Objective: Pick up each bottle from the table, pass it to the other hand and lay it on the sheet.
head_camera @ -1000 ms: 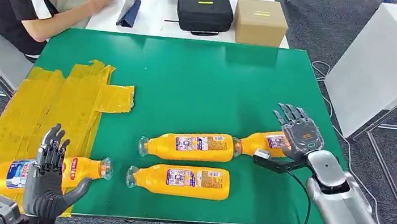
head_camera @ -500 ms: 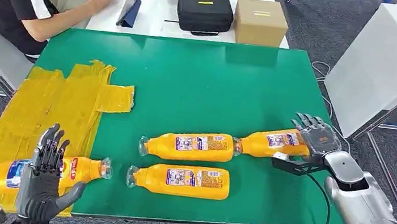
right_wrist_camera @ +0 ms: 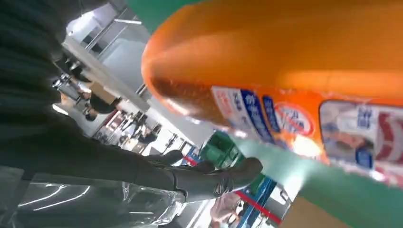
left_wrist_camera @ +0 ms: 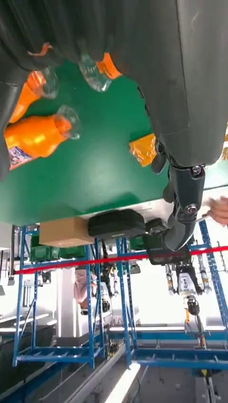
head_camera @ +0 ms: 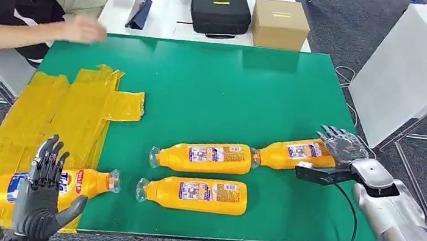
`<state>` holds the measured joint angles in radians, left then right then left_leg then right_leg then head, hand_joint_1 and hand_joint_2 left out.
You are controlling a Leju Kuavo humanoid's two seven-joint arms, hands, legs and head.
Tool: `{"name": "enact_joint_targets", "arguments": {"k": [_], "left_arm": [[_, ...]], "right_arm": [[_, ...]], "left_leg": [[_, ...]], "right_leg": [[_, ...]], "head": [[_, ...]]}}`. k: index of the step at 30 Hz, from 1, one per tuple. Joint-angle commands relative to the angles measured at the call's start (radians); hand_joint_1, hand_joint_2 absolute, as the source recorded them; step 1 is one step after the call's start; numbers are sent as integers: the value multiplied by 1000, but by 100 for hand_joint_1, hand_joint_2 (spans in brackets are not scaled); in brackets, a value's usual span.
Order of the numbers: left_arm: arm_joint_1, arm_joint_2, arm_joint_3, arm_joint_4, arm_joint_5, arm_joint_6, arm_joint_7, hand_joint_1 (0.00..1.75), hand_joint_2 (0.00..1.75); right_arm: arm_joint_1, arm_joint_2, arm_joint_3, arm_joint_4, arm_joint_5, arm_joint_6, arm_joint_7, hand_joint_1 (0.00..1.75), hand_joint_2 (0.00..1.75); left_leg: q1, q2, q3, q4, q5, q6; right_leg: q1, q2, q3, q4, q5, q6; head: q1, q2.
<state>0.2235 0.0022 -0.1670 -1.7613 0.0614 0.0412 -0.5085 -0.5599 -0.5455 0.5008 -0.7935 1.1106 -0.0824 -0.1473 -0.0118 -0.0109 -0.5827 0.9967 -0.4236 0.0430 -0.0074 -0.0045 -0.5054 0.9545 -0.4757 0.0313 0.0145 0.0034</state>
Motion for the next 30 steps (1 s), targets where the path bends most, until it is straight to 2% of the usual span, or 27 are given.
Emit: {"name": "enact_joint_targets", "arguments": {"k": [1, 4, 7, 9, 12, 15, 17, 27, 28, 29, 30], "left_arm": [[-13, 65, -75, 95, 0, 32, -25, 0, 175], [1, 69, -91, 100, 6, 48, -37, 0, 175], [-23, 54, -115, 121, 1, 42, -39, 0, 175], [-44, 45, -123, 136, -3, 35, -34, 0, 175], [-56, 34, -121, 146, -11, 20, -25, 0, 175], [-98, 3, -125, 180, -25, -16, -6, 0, 175], [-117, -9, -123, 197, -33, -25, -1, 0, 175], [-136, -18, -117, 218, -37, -34, 1, 0, 175], [-142, -40, -104, 214, -47, -40, 9, 0, 175], [-105, -60, -71, 169, -66, -42, 22, 0, 175], [-105, -60, -71, 169, -66, -42, 22, 0, 175]], "right_arm": [[-74, -12, 121, 142, -102, 45, -59, 0, 175], [-131, 57, 170, 257, -133, 72, -86, 0, 175], [-80, 83, 174, 309, -166, 83, -73, 0, 175], [-48, 70, 173, 309, -180, 85, -71, 0, 175], [-22, 54, 171, 291, -205, 134, -62, 0, 175], [88, 14, 144, 258, -241, 165, -34, 0, 175], [129, 0, 131, 232, -249, 158, -27, 0, 175], [156, 10, 106, 223, -261, 140, -28, 0, 175], [146, 57, 89, 245, -216, 43, -26, 175, 175], [69, 89, 60, 320, -202, -83, -45, 175, 175], [69, 89, 60, 320, -202, -83, -45, 175, 175]], "left_leg": [[0, 0, 4, -2, -1, -3], [-1, 7, 3, -2, -1, -3], [1, 6, 6, -3, -1, -4], [2, 0, 5, -3, 0, -3], [2, 0, 6, -2, 0, -2], [3, -4, 9, -3, 1, -3], [4, -10, 11, -4, 1, -3], [4, -8, 14, -6, 1, -4], [4, -13, 13, -5, 0, -2], [6, -8, 19, -6, -1, -2], [8, 1, 24, -3, -6, -1]], "right_leg": [[0, -1, 5, -3, -1, -1], [0, 6, 2, -1, 1, -1], [1, 6, 6, -4, 1, -1], [2, -1, 6, -4, 0, -1], [1, -1, 6, -4, 0, -1], [2, -5, 11, -6, 0, -1], [3, -10, 6, -8, 0, -1], [3, -10, 6, -11, 1, -2], [3, -15, 8, -11, 0, -2], [5, -9, 15, -15, 0, -2], [7, 0, 19, -13, 0, -1]], "head": [[0, 0], [0, 0], [0, 0], [0, 0], [-1, 0], [0, 0], [0, 0], [0, 0], [0, 0], [-1, 0], [2, 0]]}}
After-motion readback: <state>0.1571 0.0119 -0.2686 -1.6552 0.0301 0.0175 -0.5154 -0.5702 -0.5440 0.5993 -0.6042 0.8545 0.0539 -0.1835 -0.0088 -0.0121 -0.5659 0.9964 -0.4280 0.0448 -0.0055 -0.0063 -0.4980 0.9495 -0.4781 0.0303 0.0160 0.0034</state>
